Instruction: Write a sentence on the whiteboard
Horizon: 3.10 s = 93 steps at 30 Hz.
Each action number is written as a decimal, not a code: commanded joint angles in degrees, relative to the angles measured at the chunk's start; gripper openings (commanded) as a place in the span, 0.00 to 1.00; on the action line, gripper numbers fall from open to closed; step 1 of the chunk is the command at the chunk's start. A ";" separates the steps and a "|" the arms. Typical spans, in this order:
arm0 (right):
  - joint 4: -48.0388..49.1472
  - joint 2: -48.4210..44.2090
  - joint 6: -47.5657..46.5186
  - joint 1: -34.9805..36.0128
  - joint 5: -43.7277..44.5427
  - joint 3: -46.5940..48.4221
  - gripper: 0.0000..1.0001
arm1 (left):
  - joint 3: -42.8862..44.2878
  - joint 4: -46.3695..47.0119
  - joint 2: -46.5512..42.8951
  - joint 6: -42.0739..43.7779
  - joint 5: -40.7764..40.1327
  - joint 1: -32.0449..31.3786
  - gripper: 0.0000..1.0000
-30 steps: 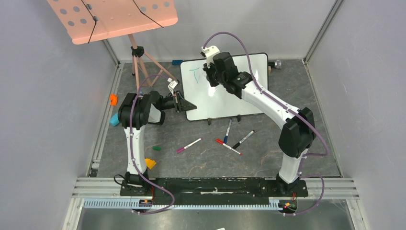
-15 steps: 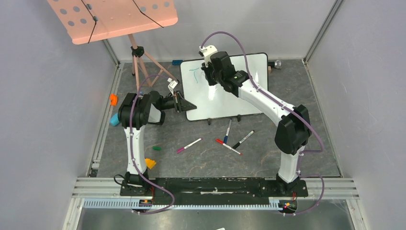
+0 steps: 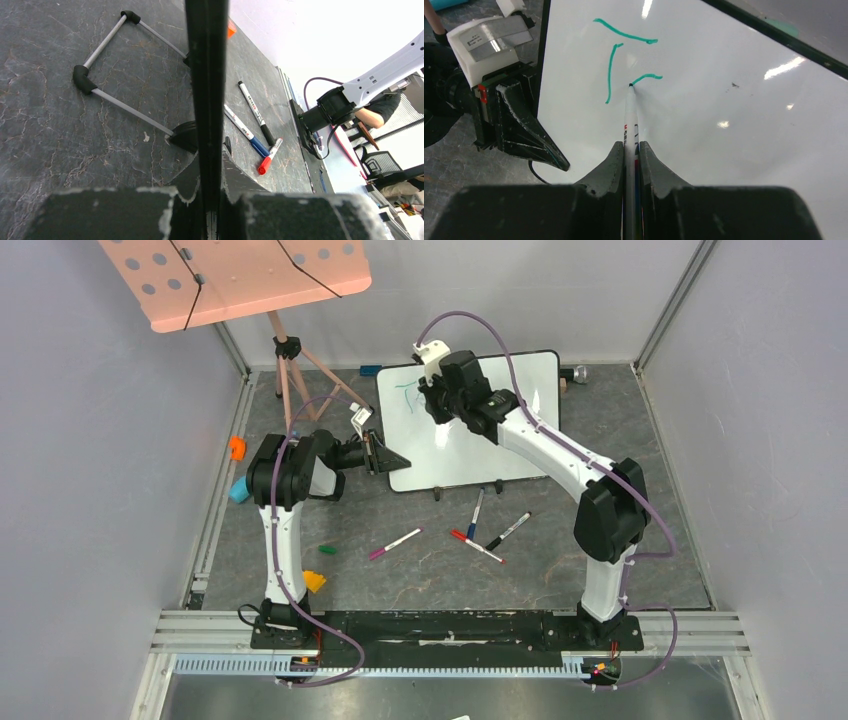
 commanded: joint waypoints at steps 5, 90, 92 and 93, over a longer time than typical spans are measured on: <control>-0.61 -2.23 -1.64 -0.30 0.49 -2.87 0.00 | 0.26 3.26 0.62 2.05 0.35 -0.96 0.02; -0.10 -6.63 0.39 -4.87 1.05 -3.29 0.00 | 0.35 3.26 0.68 1.96 0.36 -0.96 0.02; -0.37 -6.17 0.39 -4.87 1.51 -2.65 0.00 | 0.35 3.26 0.68 1.96 0.36 -0.98 0.02; -0.57 -5.95 0.39 -4.86 1.71 -2.27 0.00 | 0.35 3.26 0.71 1.96 0.36 -0.96 0.02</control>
